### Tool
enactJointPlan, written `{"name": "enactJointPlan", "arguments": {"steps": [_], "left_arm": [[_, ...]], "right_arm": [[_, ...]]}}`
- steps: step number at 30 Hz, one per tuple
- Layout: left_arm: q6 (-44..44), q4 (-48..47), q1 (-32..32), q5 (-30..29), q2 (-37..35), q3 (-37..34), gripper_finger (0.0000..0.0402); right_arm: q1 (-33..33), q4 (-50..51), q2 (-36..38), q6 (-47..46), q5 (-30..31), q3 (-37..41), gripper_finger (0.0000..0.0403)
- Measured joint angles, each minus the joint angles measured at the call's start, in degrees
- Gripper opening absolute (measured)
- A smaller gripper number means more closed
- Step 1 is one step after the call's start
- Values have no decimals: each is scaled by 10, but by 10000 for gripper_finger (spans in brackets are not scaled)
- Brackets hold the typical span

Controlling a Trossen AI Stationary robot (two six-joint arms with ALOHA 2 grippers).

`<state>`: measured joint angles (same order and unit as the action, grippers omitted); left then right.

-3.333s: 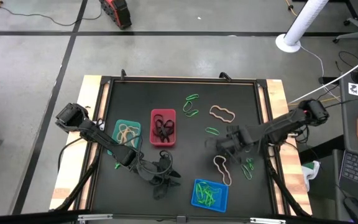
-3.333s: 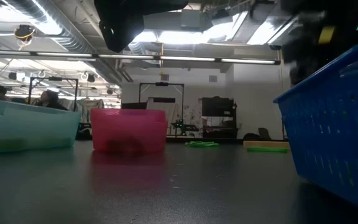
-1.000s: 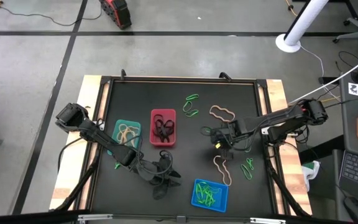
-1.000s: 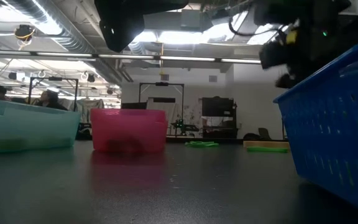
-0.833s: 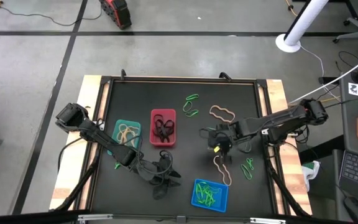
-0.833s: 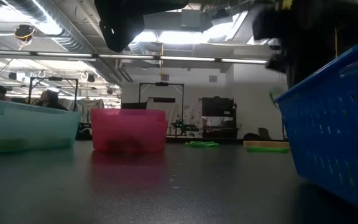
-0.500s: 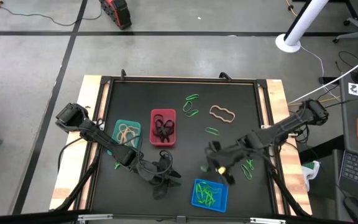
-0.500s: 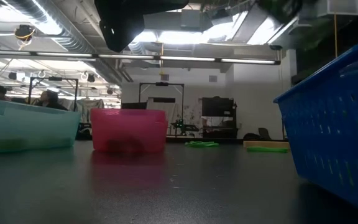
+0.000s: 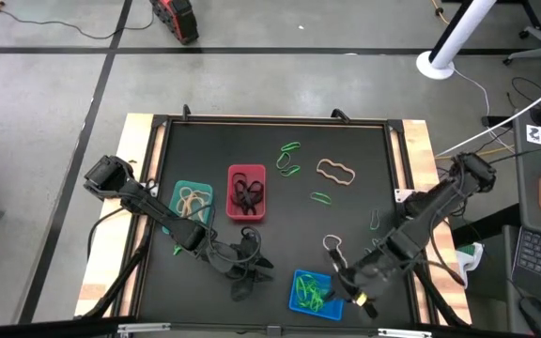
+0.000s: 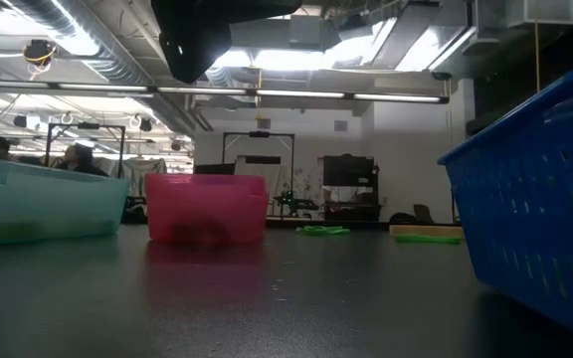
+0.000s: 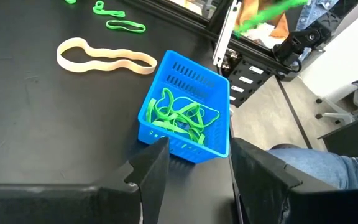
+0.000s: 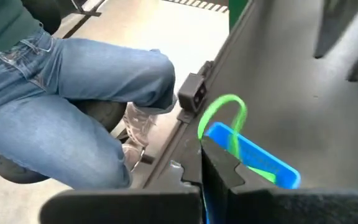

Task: Sort rubber bands into baskets
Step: Put the green rubber band into the blue bin, then put the light yellow rubber band into the light blue bin

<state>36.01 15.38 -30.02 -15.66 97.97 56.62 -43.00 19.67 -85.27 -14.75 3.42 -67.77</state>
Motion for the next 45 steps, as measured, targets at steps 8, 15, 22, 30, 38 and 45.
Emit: {"name": "enactJointPlan", "arguments": {"steps": [8, 15, 22, 30, 38, 45], "left_arm": [[0, -2, 0, 0, 0, 0, 171], [0, -2, 0, 0, 0, 0, 171], [0, -2, 0, 0, 0, 0, 171], [0, -2, 0, 0, 0, 0, 171], [0, -2, 0, 0, 0, 0, 171], [0, -2, 0, 0, 0, 0, 171]], "right_arm": [[-5, -26, -56, 0, 0, 0, 0], [-5, -6, -81, 0, 0, 0, 1], [-5, -1, -84, 0, 34, 0, 28], [-5, -1, -84, 0, 51, 0, 117], [-5, 0, -83, 0, 46, 0, 175], [3, 54, -82, -40, 55, 0, 173]]}}
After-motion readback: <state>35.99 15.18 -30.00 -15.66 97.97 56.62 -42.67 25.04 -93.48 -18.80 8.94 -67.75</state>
